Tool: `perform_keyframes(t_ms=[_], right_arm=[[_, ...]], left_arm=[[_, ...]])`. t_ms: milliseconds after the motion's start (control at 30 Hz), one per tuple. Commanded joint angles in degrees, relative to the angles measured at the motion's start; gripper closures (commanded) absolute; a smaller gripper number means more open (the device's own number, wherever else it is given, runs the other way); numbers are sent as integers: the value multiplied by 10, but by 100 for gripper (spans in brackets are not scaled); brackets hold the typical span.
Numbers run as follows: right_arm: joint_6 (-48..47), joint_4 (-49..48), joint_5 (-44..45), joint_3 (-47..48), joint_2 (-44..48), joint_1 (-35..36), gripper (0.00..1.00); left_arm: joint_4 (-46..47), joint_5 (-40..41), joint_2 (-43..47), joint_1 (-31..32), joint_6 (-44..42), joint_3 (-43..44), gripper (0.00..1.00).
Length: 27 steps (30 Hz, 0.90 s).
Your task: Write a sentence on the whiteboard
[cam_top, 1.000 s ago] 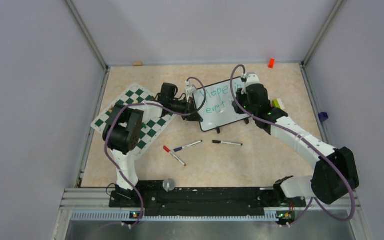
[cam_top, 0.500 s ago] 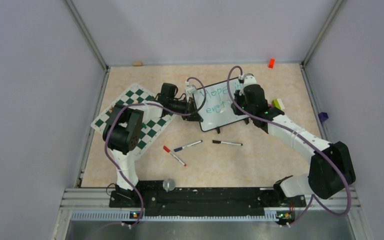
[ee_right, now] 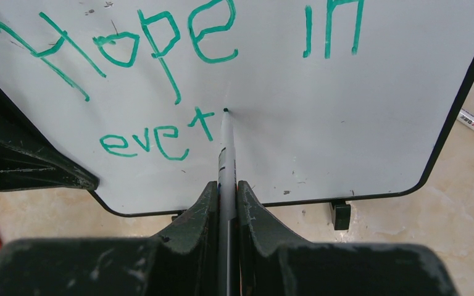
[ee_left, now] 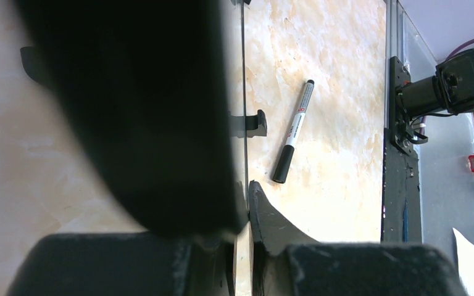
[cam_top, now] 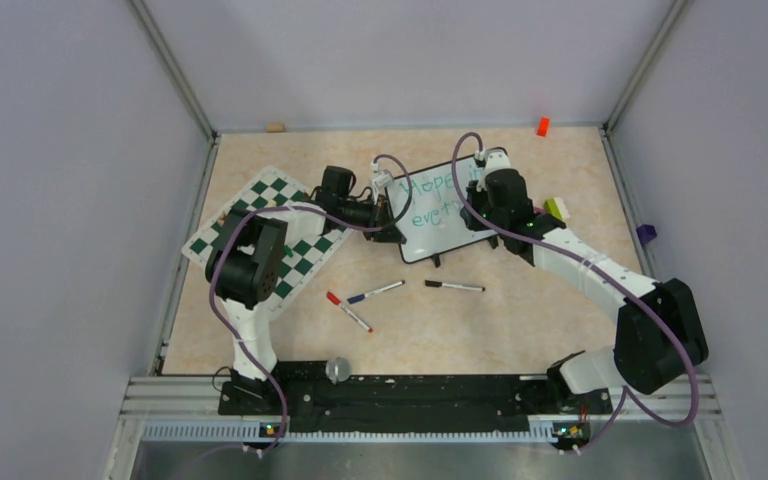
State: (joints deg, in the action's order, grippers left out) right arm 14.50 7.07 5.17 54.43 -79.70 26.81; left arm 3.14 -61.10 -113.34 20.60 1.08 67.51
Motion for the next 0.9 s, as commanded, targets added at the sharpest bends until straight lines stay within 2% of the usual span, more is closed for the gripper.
perform_keyframes(t_ms=[0, 467, 867], right_arm=[[-1, -6, 12, 8, -2, -7, 100], [3, -5, 17, -24, 19, -7, 100], [-7, 0, 18, 29, -4, -14, 100]], left_arm=[[-15, -1, 4, 13, -29, 2, 100], [-16, 1, 6, 13, -30, 3, 100], [-16, 0, 5, 13, -30, 2, 100]])
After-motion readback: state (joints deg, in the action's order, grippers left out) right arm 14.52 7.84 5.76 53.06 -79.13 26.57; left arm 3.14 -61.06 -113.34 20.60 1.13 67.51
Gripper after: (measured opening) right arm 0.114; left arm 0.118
